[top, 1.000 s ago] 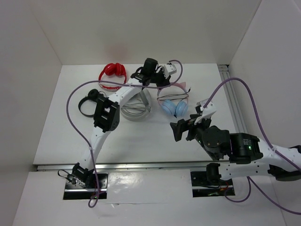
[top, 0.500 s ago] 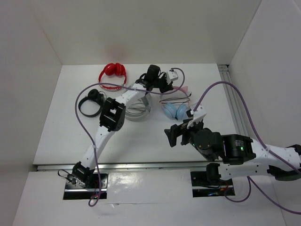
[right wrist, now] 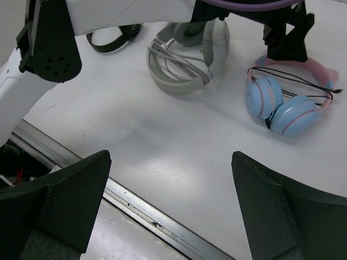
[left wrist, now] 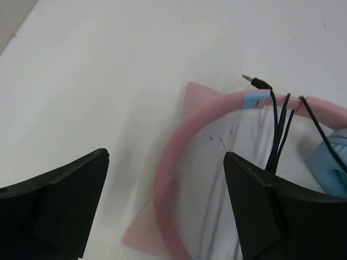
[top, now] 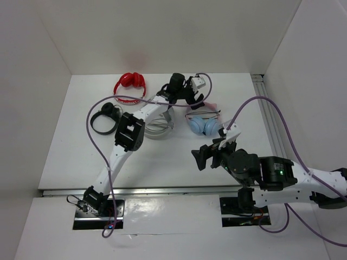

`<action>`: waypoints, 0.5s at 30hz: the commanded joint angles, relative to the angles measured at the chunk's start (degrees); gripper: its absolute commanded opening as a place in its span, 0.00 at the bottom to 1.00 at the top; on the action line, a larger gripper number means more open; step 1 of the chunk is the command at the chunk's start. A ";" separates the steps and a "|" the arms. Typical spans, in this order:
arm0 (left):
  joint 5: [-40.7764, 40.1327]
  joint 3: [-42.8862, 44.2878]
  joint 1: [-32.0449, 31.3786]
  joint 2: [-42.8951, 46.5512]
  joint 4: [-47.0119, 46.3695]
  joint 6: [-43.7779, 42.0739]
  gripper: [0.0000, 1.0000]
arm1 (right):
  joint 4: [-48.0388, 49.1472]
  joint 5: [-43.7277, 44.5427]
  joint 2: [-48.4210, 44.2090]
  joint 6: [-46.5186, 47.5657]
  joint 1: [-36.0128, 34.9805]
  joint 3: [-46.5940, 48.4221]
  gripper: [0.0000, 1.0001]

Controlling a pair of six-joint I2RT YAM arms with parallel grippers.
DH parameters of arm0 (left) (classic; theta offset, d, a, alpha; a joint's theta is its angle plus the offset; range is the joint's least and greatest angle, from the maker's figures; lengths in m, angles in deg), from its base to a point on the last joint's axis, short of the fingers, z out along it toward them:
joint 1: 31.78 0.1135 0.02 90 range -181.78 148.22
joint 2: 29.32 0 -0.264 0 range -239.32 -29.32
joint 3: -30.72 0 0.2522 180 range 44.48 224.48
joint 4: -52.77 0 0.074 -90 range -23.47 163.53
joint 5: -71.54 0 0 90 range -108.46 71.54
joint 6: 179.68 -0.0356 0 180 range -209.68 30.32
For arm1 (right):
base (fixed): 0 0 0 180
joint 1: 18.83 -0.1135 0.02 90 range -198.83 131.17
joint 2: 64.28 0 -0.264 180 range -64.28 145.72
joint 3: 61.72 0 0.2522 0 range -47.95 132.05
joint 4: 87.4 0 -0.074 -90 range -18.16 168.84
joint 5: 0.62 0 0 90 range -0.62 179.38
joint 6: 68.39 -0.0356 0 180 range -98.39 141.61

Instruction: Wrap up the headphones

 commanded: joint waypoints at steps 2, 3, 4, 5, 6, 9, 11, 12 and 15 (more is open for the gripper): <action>-3.67 -0.66 -0.17 12.38 -7.79 7.94 1.00 | 5.08 -0.06 -1.61 1.05 0.10 -0.09 1.00; -8.21 -5.02 -0.17 18.41 -8.84 9.70 1.00 | 5.10 -0.06 -1.61 1.66 0.10 -0.09 1.00; -11.30 -7.94 -0.17 22.12 -9.72 12.41 1.00 | 5.62 0.81 -2.13 1.66 0.10 -0.09 1.00; -15.77 -11.10 -0.87 26.16 -10.86 13.83 1.00 | 5.62 1.60 -2.66 1.66 0.10 -0.09 1.00; -26.43 -15.91 -0.88 30.29 -10.01 14.98 1.00 | 5.62 2.57 -2.67 1.05 0.10 -0.09 1.00; -43.88 -17.98 -2.90 44.01 2.59 17.79 1.00 | 1.52 7.13 -2.67 -2.02 0.10 2.01 1.00; -54.11 -20.96 -2.38 54.00 10.27 21.92 1.00 | -1.66 9.33 -1.27 -4.92 0.10 4.37 1.00; -55.18 -22.37 -1.50 57.37 14.22 24.28 1.00 | -4.37 9.86 -0.65 -5.54 0.10 5.26 1.00; -53.27 -34.12 0.00 73.79 26.29 32.12 1.00 | -6.94 11.54 -1.34 -7.13 0.10 7.19 1.00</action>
